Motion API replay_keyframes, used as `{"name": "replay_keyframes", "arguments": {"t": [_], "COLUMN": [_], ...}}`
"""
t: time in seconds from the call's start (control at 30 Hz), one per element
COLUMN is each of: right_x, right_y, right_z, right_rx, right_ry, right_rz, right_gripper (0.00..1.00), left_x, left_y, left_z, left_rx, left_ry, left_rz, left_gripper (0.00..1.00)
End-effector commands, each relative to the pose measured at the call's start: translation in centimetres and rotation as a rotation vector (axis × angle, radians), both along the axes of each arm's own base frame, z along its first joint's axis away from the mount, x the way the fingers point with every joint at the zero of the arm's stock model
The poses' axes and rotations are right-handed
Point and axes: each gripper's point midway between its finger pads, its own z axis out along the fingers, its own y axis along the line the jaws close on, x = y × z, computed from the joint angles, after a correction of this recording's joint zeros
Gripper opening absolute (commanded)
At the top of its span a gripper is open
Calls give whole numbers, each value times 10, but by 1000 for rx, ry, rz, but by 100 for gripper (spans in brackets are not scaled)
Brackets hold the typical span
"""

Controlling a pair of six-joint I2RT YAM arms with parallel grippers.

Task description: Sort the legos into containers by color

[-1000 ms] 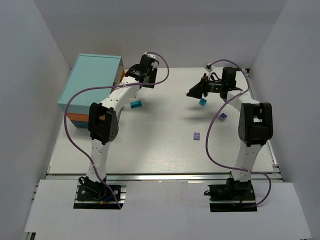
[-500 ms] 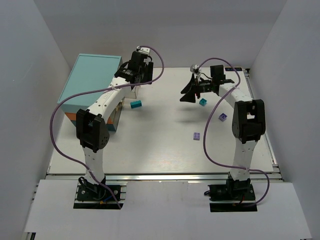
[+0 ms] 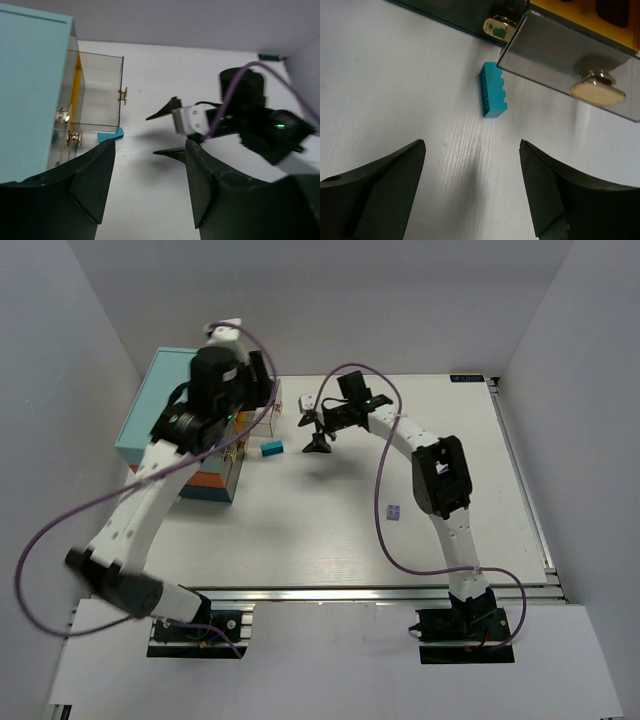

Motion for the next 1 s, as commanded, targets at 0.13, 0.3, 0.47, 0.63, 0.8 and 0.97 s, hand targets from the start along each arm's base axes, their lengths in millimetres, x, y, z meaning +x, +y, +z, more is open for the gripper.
{"name": "replay_keyframes", "arguments": {"t": [0.13, 0.3, 0.47, 0.63, 0.8, 0.97], "right_x": [46, 46, 46, 34, 22, 23], "right_y": [28, 47, 70, 87, 95, 98], "right_z": [-18, -35, -41, -46, -58, -65], "right_rx": [-39, -53, -39, -24, -38, -30], "right_ry": [-108, -131, -135, -144, -131, -125], "right_rz": [-148, -179, -180, -140, -122, -126], "right_gripper": [80, 75, 72, 69, 65, 32], "left_x": [-87, -115, -125, -130, -133, -130], "left_y": [70, 99, 112, 117, 121, 118], "left_z": [43, 57, 60, 54, 51, 47], "left_rx": [-158, -158, -142, -141, -127, -122], "left_ry": [-120, -157, -168, -165, -163, -155], "left_rz": [212, 295, 331, 349, 359, 348], "left_gripper": [69, 70, 71, 73, 75, 75]}}
